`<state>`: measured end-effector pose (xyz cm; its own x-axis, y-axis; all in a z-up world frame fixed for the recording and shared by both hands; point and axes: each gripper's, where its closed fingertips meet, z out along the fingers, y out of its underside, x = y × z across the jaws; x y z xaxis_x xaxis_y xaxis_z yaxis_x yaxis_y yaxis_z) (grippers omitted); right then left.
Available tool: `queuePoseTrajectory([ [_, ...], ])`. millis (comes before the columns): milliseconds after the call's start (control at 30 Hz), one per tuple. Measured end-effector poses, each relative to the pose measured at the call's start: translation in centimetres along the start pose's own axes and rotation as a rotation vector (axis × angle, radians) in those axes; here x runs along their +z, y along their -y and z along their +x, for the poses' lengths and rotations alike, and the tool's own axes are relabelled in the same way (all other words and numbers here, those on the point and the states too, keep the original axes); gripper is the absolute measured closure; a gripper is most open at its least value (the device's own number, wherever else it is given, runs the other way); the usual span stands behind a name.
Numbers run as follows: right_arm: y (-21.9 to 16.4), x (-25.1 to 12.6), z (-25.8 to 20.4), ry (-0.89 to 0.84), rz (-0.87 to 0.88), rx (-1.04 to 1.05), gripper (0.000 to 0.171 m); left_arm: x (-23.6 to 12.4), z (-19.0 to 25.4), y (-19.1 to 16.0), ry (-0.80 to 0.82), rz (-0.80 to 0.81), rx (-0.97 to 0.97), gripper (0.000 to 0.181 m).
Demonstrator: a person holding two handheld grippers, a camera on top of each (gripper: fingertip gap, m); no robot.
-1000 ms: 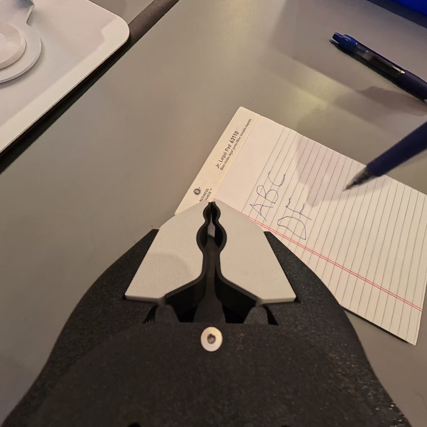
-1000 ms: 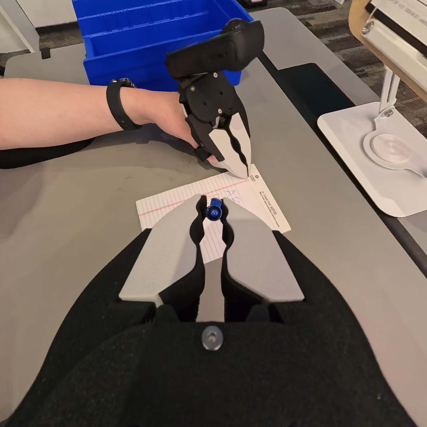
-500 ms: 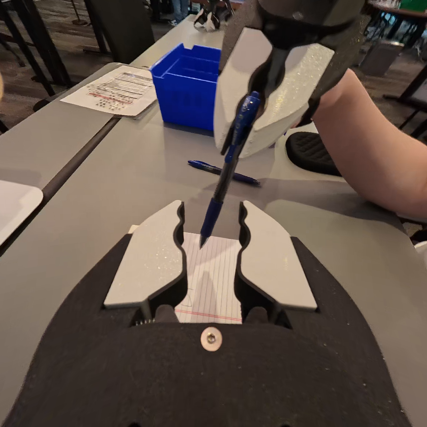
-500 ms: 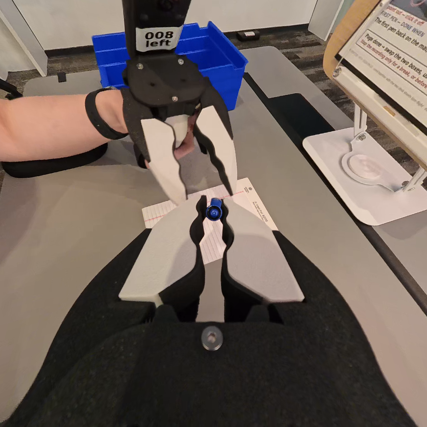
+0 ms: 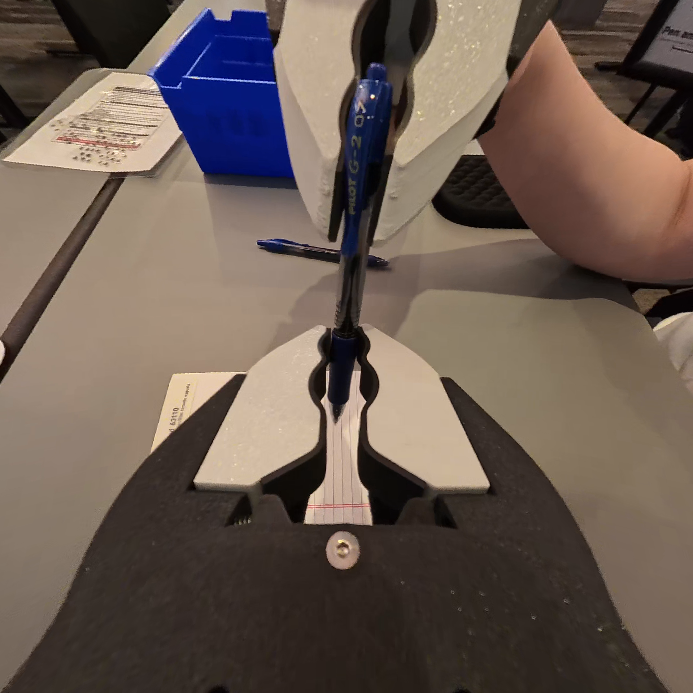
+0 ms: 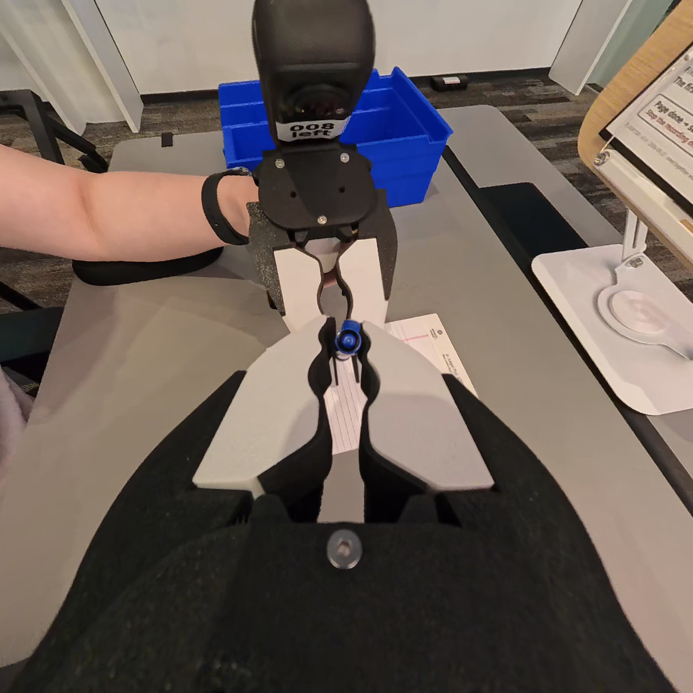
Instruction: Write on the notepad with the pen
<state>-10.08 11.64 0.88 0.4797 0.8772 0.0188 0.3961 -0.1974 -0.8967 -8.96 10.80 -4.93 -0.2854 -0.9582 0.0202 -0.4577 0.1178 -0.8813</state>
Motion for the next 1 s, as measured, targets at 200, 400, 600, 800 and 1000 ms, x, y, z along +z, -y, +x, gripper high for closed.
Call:
queuePoseTrajectory([
  [200,5.6,-2.4,0.2,-0.030,0.381,-0.004,0.139,-1.3,0.4,3.0,-0.025,0.164,-0.055,0.169],
  [400,6.7,-3.2,1.2,-0.065,0.526,0.064,0.127,-3.2,-0.3,5.5,0.000,0.327,-0.130,0.170],
  [600,6.9,-1.5,0.7,-0.050,0.514,0.057,0.137,-3.0,0.1,5.7,0.008,0.317,-0.094,0.170],
  [800,6.8,-1.3,0.5,-0.018,0.512,0.075,0.140,-2.9,0.5,5.8,-0.005,0.313,-0.084,0.169],
  [1000,6.9,-0.7,-0.1,0.016,0.503,0.072,0.147,-2.6,0.8,5.8,-0.013,0.309,-0.082,0.170],
])
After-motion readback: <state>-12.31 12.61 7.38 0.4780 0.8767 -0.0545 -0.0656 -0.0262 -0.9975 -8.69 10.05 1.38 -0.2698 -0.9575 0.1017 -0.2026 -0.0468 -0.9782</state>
